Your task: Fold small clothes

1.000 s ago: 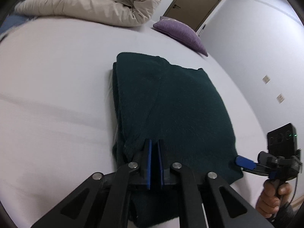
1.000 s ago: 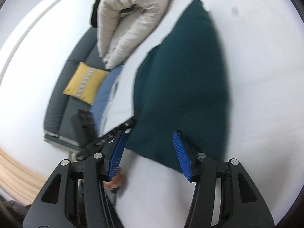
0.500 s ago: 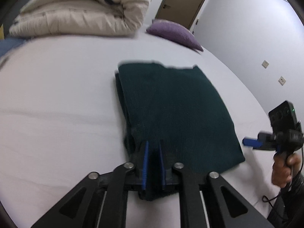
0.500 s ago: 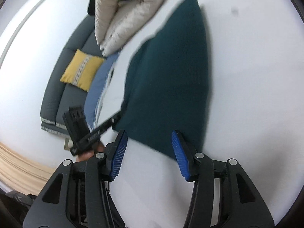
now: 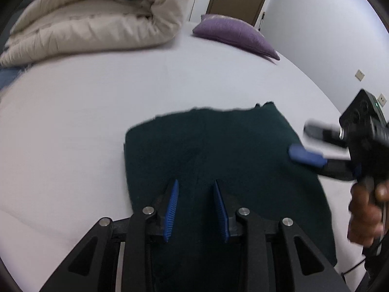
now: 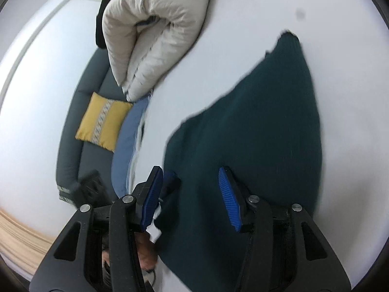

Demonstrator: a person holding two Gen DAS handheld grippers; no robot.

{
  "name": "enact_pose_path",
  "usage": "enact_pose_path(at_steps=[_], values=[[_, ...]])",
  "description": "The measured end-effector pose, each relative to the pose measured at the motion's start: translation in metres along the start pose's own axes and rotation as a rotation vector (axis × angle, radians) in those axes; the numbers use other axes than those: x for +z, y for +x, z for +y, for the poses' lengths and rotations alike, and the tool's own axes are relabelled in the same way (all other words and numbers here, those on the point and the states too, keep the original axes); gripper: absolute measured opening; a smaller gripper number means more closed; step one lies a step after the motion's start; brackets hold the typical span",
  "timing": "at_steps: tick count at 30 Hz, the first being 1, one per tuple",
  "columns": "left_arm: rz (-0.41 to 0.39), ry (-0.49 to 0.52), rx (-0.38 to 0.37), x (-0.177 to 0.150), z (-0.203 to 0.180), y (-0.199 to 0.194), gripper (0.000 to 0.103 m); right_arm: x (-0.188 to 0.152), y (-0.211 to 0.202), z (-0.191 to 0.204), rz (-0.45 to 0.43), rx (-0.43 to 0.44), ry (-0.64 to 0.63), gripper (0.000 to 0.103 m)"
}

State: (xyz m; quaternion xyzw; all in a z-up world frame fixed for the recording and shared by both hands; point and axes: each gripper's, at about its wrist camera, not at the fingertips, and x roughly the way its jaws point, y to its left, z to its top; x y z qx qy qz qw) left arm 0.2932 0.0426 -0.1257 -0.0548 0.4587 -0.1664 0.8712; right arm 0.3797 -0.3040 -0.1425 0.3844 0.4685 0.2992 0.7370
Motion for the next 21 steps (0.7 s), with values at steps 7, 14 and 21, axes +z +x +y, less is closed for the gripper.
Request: enact_pose_path(at_steps=[7,14,21], values=[[-0.026,0.008,-0.015,-0.009,0.001,0.006,0.033,0.046,0.010,-0.035,-0.073,-0.037,0.131,0.046],[-0.033,0.023,-0.001,-0.010,-0.001,0.007,0.033,0.051,0.006,-0.061,-0.134,-0.025,0.168,0.044],[-0.037,0.028,0.007,-0.011,-0.002,0.009,0.034,0.010,-0.065,-0.037,-0.253,-0.057,0.077,0.048]])
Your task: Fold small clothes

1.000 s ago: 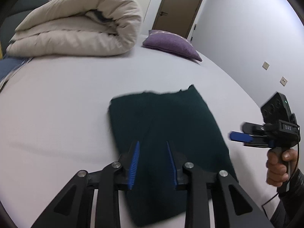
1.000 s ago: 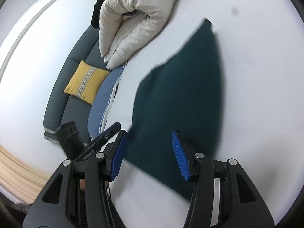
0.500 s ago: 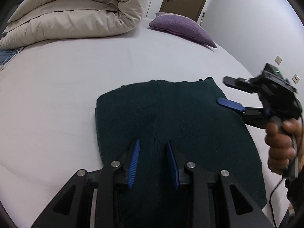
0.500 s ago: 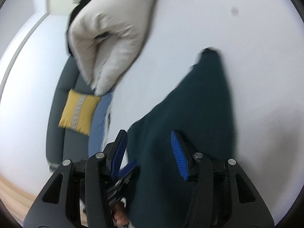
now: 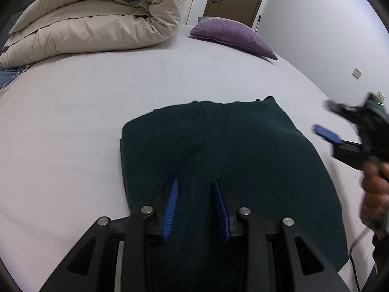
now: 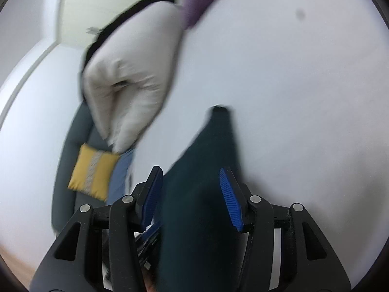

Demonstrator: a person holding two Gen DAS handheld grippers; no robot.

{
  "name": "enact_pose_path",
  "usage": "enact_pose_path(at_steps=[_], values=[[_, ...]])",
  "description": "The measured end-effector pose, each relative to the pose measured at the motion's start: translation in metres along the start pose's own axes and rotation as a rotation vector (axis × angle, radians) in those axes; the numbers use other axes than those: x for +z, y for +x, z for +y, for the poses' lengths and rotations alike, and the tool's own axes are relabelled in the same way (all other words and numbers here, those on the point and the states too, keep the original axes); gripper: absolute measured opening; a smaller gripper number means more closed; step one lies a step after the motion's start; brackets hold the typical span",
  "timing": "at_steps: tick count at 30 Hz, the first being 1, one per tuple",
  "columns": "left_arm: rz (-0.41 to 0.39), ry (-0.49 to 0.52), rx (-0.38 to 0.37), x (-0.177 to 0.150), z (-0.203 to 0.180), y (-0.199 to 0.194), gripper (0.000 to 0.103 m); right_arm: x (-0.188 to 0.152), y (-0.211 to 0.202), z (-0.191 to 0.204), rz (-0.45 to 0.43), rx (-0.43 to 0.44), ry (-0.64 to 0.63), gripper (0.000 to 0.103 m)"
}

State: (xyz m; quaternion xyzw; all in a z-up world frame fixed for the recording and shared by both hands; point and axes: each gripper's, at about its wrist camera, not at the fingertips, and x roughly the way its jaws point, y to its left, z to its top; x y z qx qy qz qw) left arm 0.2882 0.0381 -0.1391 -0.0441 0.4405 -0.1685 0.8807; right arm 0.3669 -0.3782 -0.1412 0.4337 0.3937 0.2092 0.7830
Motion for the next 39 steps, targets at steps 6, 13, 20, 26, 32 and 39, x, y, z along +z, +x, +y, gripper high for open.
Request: enact_pose_path(at_steps=[6,13,20,26,32,39], values=[[0.001,0.018,0.024,0.000,-0.002,0.001,0.034,-0.069,-0.005,0.047,0.220,0.168,-0.172,0.050],[-0.006,0.017,0.021,-0.002,-0.003,0.000,0.034,-0.097,0.009,0.024,0.287,0.139,-0.168,0.051],[-0.006,-0.050,-0.005,-0.003,0.002,-0.022,0.035,-0.094,-0.038,0.013,0.153,0.070,-0.130,0.062],[-0.074,-0.198,-0.015,-0.013,0.039,-0.072,0.062,-0.087,-0.072,-0.001,0.098,0.018,-0.107,0.077],[0.055,-0.297,-0.119,-0.029,0.063,-0.050,0.062,-0.084,-0.059,-0.002,0.118,0.014,-0.085,0.079],[0.121,-0.428,-0.258,-0.035,0.076,-0.024,0.062,-0.088,-0.018,-0.006,0.210,-0.017,-0.073,0.079]])
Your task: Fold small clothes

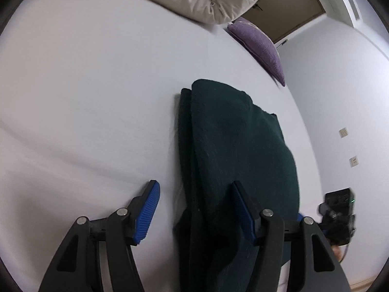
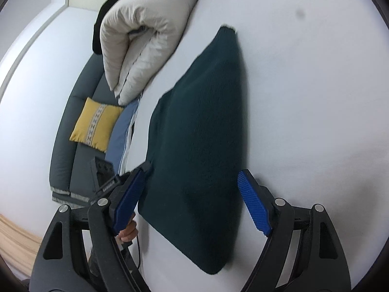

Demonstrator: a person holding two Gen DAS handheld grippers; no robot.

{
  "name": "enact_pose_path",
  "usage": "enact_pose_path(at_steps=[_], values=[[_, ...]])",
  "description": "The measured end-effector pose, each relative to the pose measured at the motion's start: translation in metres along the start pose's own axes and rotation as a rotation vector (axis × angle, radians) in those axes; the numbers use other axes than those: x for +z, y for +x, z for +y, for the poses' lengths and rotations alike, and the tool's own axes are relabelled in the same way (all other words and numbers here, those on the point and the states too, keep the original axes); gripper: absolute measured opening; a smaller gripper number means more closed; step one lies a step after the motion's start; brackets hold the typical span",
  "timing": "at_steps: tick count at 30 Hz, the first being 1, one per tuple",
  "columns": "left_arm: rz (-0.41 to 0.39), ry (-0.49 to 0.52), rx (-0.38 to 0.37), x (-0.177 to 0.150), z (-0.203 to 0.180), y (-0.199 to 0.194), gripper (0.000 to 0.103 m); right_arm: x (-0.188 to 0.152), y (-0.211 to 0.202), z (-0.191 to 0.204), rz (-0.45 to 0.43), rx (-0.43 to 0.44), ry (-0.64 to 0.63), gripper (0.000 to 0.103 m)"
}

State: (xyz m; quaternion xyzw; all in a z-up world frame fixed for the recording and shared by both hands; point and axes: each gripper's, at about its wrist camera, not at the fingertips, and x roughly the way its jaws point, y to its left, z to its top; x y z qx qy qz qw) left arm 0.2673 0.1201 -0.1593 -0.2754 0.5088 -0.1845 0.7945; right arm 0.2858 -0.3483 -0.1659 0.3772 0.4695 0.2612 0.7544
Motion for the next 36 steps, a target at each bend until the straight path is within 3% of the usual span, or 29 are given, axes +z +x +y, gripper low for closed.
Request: enact_pose_path(at_steps=[5,11,12,13,16,17,20,24,30,36], values=[[0.053,-0.081,-0.100,0.015,0.009,0.010,0.062,0.010,0.016,-0.011,0.007,0.019,0.050,0.079],[0.120,-0.098,-0.138,0.027,0.002,0.026,0.062,0.014,0.027,-0.012,0.015,0.018,0.057,0.079],[0.122,-0.101,-0.140,0.027,0.002,0.026,0.060,0.015,0.030,-0.011,0.024,0.002,0.049,0.079],[0.127,-0.099,-0.133,0.028,0.000,0.028,0.051,0.017,0.034,-0.009,0.033,-0.016,0.039,0.079],[0.139,-0.127,-0.147,0.024,0.003,0.035,0.034,0.019,0.047,-0.003,0.060,-0.079,0.013,0.069],[0.134,-0.130,-0.149,0.023,0.004,0.035,0.033,0.021,0.051,-0.001,0.061,-0.107,0.009,0.061],[0.122,-0.125,-0.141,0.021,0.001,0.034,0.029,0.021,0.056,-0.001,0.059,-0.141,0.001,0.050],[0.091,-0.087,-0.100,0.017,-0.013,0.020,0.025,0.013,0.050,0.012,0.031,-0.169,-0.039,0.041],[0.046,0.014,-0.096,-0.015,-0.057,-0.019,0.024,-0.011,0.019,0.051,0.007,-0.188,-0.138,0.039],[0.055,0.076,-0.121,-0.073,-0.084,-0.060,0.024,-0.064,-0.024,0.075,0.007,-0.168,-0.158,0.039]])
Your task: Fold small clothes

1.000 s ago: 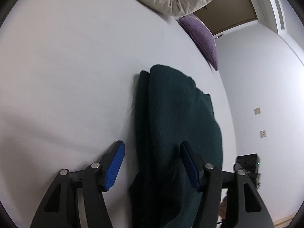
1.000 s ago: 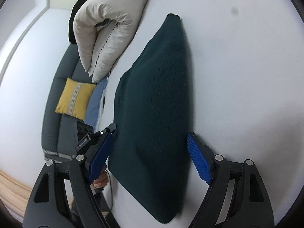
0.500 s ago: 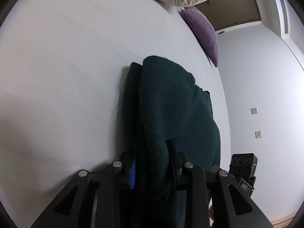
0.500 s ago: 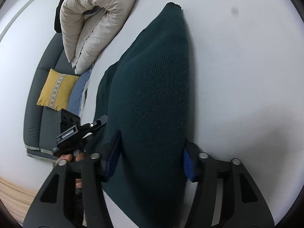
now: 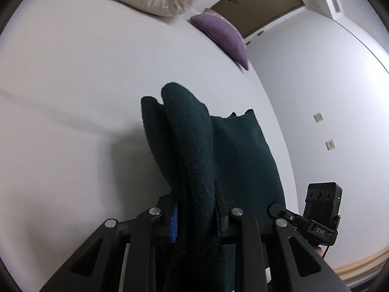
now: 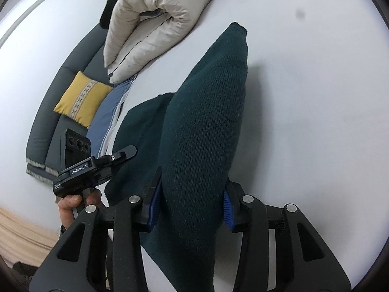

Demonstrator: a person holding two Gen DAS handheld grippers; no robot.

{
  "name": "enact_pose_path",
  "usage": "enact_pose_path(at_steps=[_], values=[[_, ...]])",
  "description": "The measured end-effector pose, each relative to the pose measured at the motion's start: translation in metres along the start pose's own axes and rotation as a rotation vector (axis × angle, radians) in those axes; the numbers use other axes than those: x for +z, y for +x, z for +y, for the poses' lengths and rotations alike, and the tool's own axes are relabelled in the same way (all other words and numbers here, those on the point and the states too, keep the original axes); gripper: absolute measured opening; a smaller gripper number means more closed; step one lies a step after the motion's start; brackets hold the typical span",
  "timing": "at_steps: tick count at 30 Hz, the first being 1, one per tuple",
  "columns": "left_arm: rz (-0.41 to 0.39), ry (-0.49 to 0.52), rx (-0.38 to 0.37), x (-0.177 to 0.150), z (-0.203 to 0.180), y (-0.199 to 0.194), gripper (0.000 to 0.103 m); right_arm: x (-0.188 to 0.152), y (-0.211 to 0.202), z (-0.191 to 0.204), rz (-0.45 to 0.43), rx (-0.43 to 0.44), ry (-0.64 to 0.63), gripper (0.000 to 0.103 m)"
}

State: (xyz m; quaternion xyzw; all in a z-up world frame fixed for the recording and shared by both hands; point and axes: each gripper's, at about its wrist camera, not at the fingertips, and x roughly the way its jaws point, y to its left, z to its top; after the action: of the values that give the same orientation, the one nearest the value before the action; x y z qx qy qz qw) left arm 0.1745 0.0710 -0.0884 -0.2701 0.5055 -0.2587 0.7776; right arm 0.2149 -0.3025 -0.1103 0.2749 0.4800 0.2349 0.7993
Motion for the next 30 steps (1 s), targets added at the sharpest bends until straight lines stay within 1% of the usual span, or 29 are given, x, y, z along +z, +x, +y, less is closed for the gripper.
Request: enact_pose_path(at_steps=[4,6,8,12,15,18,20,21,22,23,24,26,30], values=[[0.007,0.060,0.017,-0.042,-0.026,-0.017,0.024,-0.050,-0.034,0.011,-0.011,-0.009,-0.026,0.039],[0.012,0.089,0.023,-0.062,-0.037,-0.023,0.024,-0.074,-0.050,0.012,-0.021,0.003,-0.020,0.039],[0.019,0.095,0.018,-0.078,-0.041,-0.029,0.024,-0.097,-0.062,0.012,-0.026,0.014,-0.008,0.039],[0.026,0.085,0.011,-0.100,-0.043,-0.031,0.024,-0.132,-0.077,0.011,-0.032,0.014,0.003,0.039],[0.038,0.089,0.014,-0.112,-0.043,-0.022,0.024,-0.154,-0.088,0.007,-0.039,0.004,0.007,0.039],[0.063,0.067,0.026,-0.119,-0.030,-0.009,0.024,-0.165,-0.085,0.001,-0.033,-0.017,0.006,0.039],[0.069,0.049,0.053,-0.120,-0.014,0.000,0.024,-0.174,-0.079,-0.014,-0.016,-0.023,0.038,0.039],[0.077,0.031,0.055,-0.122,-0.007,0.004,0.025,-0.176,-0.076,-0.023,-0.015,-0.026,0.057,0.039],[0.081,0.012,0.047,-0.124,0.000,0.008,0.026,-0.178,-0.072,-0.032,-0.016,-0.018,0.086,0.040],[0.079,0.004,0.038,-0.126,0.003,0.010,0.027,-0.182,-0.069,-0.043,-0.022,0.014,0.118,0.041],[0.079,-0.001,0.031,-0.129,0.004,0.011,0.028,-0.178,-0.062,-0.046,-0.026,0.037,0.135,0.041],[0.068,0.005,0.030,-0.133,0.003,0.011,0.028,-0.184,-0.062,-0.052,-0.039,0.074,0.152,0.041],[0.065,-0.007,0.025,-0.134,0.006,0.013,0.030,-0.184,-0.061,-0.054,-0.032,0.067,0.132,0.041]])
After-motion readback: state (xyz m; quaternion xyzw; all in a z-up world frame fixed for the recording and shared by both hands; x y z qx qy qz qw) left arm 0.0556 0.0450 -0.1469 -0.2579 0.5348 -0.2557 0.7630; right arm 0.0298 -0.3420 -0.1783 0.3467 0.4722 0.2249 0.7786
